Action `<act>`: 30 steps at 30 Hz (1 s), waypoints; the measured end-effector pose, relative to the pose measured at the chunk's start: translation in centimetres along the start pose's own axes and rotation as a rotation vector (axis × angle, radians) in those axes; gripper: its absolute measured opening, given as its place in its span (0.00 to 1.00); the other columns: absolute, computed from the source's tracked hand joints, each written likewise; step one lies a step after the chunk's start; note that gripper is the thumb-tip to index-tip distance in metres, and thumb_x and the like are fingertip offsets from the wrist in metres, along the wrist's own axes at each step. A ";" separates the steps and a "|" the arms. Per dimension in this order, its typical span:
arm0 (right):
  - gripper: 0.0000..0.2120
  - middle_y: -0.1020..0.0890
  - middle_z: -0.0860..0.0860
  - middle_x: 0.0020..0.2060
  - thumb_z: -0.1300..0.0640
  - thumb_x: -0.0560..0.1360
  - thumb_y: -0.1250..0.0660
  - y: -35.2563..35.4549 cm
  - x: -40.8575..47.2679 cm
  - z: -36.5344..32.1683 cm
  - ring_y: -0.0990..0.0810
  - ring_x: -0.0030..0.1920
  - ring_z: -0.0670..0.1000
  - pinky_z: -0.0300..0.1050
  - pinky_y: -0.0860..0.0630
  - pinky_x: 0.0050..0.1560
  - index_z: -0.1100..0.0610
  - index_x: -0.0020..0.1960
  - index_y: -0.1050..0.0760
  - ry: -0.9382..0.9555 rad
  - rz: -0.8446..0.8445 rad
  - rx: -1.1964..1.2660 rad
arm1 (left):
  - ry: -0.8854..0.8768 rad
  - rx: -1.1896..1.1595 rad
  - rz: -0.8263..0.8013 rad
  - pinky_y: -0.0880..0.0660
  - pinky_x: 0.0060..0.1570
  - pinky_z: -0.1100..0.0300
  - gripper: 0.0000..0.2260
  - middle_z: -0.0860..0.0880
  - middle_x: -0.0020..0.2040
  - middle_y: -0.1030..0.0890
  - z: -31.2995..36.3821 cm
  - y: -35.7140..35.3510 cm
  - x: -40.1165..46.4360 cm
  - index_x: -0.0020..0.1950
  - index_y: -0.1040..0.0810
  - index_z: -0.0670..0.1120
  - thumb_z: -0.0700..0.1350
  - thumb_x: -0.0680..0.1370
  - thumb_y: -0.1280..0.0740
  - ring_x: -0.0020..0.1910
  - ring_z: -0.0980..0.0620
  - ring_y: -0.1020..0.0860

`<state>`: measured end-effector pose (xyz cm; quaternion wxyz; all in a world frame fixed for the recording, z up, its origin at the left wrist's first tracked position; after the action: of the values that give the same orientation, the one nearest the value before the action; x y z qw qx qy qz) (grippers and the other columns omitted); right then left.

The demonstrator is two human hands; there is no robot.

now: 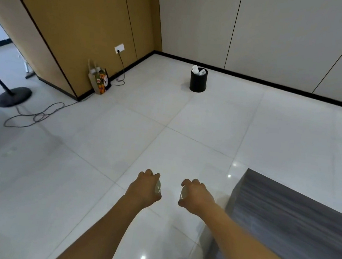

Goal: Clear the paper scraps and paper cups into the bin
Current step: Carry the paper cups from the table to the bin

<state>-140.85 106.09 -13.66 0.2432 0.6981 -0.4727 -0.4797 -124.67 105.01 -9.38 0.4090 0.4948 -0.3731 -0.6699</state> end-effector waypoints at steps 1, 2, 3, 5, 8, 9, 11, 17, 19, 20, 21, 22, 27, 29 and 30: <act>0.28 0.30 0.52 0.61 0.50 0.71 0.31 0.2 1.2 -0.3 0.31 0.61 0.54 0.49 0.25 0.53 0.51 0.69 0.35 -0.006 -0.004 0.002 | 0.001 -0.004 -0.005 0.26 0.57 0.53 0.26 0.47 0.64 0.31 -0.6 0.3 1.1 0.71 0.35 0.47 0.51 0.75 0.34 0.64 0.48 0.33; 0.28 0.30 0.52 0.61 0.50 0.71 0.31 0.6 2.5 -0.6 0.31 0.61 0.54 0.49 0.25 0.53 0.51 0.69 0.35 -0.010 -0.008 0.003 | 0.000 -0.005 -0.010 0.26 0.57 0.53 0.26 0.47 0.64 0.30 -1.0 0.6 2.4 0.71 0.34 0.47 0.51 0.75 0.34 0.63 0.48 0.33; 0.28 0.30 0.52 0.61 0.50 0.71 0.31 0.9 3.9 -0.7 0.31 0.61 0.54 0.49 0.25 0.54 0.51 0.69 0.35 -0.012 -0.011 0.005 | -0.003 -0.004 -0.018 0.26 0.57 0.53 0.26 0.47 0.64 0.30 -1.3 0.8 3.7 0.71 0.34 0.47 0.51 0.75 0.34 0.63 0.48 0.33; 0.28 0.30 0.52 0.61 0.50 0.71 0.31 1.9 7.0 -0.8 0.30 0.61 0.55 0.49 0.25 0.54 0.51 0.69 0.35 -0.018 -0.016 0.013 | -0.009 -0.003 -0.038 0.26 0.58 0.53 0.26 0.47 0.65 0.31 -1.7 1.3 6.8 0.72 0.35 0.47 0.51 0.75 0.34 0.64 0.48 0.33; 0.28 0.30 0.53 0.61 0.50 0.71 0.30 4.2 12.7 -0.4 0.30 0.61 0.55 0.50 0.25 0.56 0.51 0.68 0.34 -0.033 -0.017 0.029 | -0.016 -0.018 -0.062 0.26 0.59 0.53 0.27 0.47 0.66 0.31 -1.9 2.6 12.7 0.73 0.37 0.47 0.50 0.75 0.35 0.65 0.48 0.33; 0.28 0.30 0.53 0.61 0.50 0.71 0.30 5.2 14.8 -0.3 0.30 0.61 0.54 0.50 0.25 0.56 0.52 0.68 0.34 -0.035 -0.013 0.034 | -0.017 -0.027 -0.065 0.27 0.59 0.53 0.28 0.48 0.66 0.32 -1.9 3.3 15.0 0.73 0.37 0.47 0.50 0.75 0.35 0.65 0.48 0.34; 0.27 0.30 0.52 0.61 0.51 0.71 0.31 7.6 19.1 0.1 0.30 0.61 0.54 0.50 0.25 0.56 0.52 0.68 0.34 -0.042 -0.003 0.046 | -0.016 -0.055 -0.066 0.28 0.61 0.53 0.28 0.48 0.68 0.33 -1.7 5.0 19.7 0.74 0.38 0.47 0.50 0.75 0.34 0.67 0.49 0.35; 0.28 0.29 0.52 0.60 0.52 0.71 0.31 16.6 30.1 1.9 0.29 0.61 0.54 0.49 0.25 0.56 0.52 0.68 0.34 -0.085 0.033 0.095 | -0.039 -0.081 -0.055 0.28 0.60 0.54 0.29 0.48 0.68 0.33 1.2 11.0 33.3 0.74 0.37 0.48 0.50 0.75 0.34 0.67 0.49 0.34; 0.27 0.29 0.53 0.60 0.52 0.71 0.31 19.4 33.3 2.9 0.29 0.61 0.55 0.48 0.25 0.56 0.52 0.68 0.33 -0.103 0.050 0.121 | -0.052 -0.099 -0.047 0.28 0.60 0.54 0.29 0.49 0.68 0.33 2.1 12.7 37.3 0.74 0.37 0.48 0.51 0.75 0.34 0.67 0.49 0.34; 0.27 0.29 0.53 0.60 0.52 0.71 0.31 20.5 34.7 3.3 0.29 0.61 0.55 0.48 0.25 0.56 0.52 0.68 0.33 -0.112 0.047 0.126 | -0.057 -0.104 -0.052 0.28 0.60 0.54 0.29 0.49 0.68 0.33 2.6 13.3 39.1 0.74 0.37 0.48 0.51 0.75 0.34 0.67 0.49 0.34; 0.27 0.29 0.53 0.60 0.52 0.71 0.31 21.6 36.2 3.7 0.29 0.61 0.55 0.48 0.25 0.56 0.52 0.68 0.33 -0.124 0.043 0.129 | -0.060 -0.103 -0.060 0.28 0.61 0.53 0.29 0.49 0.68 0.33 2.9 13.8 40.9 0.74 0.37 0.48 0.51 0.75 0.34 0.67 0.49 0.34; 0.27 0.29 0.53 0.60 0.52 0.71 0.31 22.6 37.7 4.1 0.29 0.61 0.54 0.48 0.25 0.56 0.51 0.68 0.34 -0.135 0.040 0.131 | -0.066 -0.100 -0.066 0.28 0.61 0.53 0.28 0.49 0.68 0.33 3.2 14.3 42.9 0.74 0.37 0.48 0.51 0.75 0.34 0.67 0.49 0.34; 0.28 0.29 0.52 0.60 0.52 0.71 0.31 28.2 46.9 5.6 0.29 0.62 0.55 0.48 0.25 0.57 0.51 0.69 0.34 -0.159 0.051 0.124 | -0.083 -0.103 -0.092 0.29 0.61 0.54 0.29 0.49 0.67 0.32 4.3 17.2 54.2 0.73 0.36 0.48 0.51 0.74 0.33 0.67 0.49 0.34; 0.28 0.29 0.52 0.61 0.52 0.71 0.31 31.0 51.3 6.0 0.29 0.62 0.55 0.48 0.25 0.57 0.51 0.69 0.34 -0.166 0.077 0.124 | -0.102 -0.099 -0.091 0.29 0.62 0.53 0.29 0.49 0.67 0.32 4.8 18.7 59.4 0.73 0.36 0.48 0.51 0.74 0.33 0.67 0.48 0.35; 0.28 0.29 0.52 0.61 0.51 0.71 0.30 32.4 53.6 6.1 0.29 0.62 0.55 0.49 0.25 0.58 0.51 0.69 0.34 -0.170 0.087 0.126 | -0.111 -0.101 -0.090 0.30 0.62 0.53 0.29 0.49 0.67 0.32 5.1 19.5 62.0 0.73 0.36 0.48 0.51 0.74 0.33 0.67 0.48 0.35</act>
<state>-155.22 44.84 -14.08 0.1784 0.6476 -0.5508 -0.4954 -137.05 41.12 -12.70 0.3818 0.4519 -0.3381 -0.7319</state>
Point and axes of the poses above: each hand's wrist, its own x-axis towards the middle knuckle, its own y-axis out of the back of the hand, z = x × y, the point moved 6 cm from there along x, towards the middle knuckle
